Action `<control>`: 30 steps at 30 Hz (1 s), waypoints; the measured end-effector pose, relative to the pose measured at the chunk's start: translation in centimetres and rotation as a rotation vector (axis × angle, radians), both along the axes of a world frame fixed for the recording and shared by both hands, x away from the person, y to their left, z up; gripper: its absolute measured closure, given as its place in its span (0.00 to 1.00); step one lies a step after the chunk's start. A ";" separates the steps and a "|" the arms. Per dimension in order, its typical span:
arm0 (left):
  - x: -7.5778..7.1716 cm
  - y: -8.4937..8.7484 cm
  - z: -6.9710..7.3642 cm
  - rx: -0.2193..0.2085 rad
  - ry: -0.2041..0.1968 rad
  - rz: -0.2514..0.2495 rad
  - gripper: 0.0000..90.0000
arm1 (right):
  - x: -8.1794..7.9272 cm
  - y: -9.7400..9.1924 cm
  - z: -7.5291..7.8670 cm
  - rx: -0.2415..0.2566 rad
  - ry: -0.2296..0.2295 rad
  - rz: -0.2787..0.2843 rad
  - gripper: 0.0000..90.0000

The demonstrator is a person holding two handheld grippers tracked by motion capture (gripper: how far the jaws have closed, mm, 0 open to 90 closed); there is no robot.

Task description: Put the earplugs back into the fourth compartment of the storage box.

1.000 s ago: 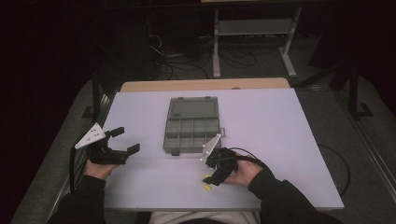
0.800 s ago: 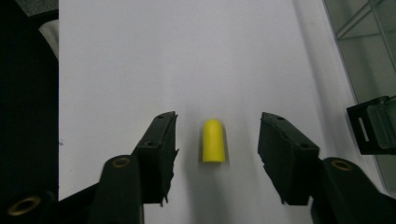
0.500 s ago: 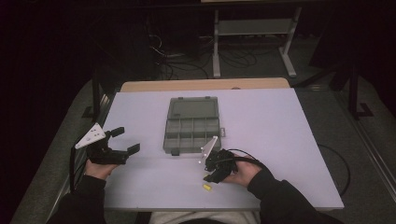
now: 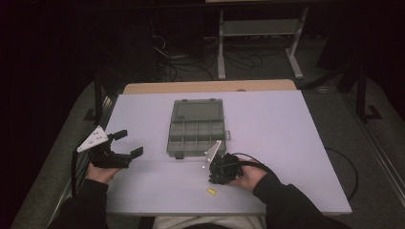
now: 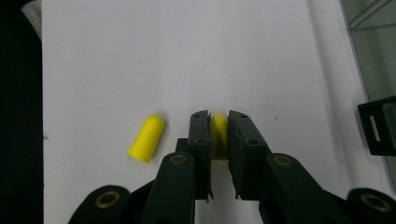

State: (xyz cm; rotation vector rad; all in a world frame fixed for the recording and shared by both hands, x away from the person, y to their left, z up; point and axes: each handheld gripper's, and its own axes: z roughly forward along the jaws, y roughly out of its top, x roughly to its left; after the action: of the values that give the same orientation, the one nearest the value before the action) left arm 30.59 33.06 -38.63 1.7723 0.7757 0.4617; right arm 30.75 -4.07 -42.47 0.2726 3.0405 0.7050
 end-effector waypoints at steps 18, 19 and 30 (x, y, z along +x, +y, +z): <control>0.0 0.0 -0.1 0.002 0.004 -0.002 0.02 | 1.8 -0.8 2.5 0.101 -0.002 -0.027 0.87; 0.0 0.0 -0.1 0.002 0.004 -0.001 0.02 | 2.0 -0.8 2.6 0.103 -0.006 -0.028 0.87; 0.0 0.0 -0.1 0.002 0.005 -0.004 0.02 | 3.7 -1.1 4.2 0.137 -0.036 -0.040 0.87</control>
State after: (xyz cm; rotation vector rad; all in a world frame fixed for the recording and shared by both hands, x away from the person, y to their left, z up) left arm 30.61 33.04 -38.69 1.7770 0.7757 0.4558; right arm 34.47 -5.14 -38.27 0.3172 2.9484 0.9063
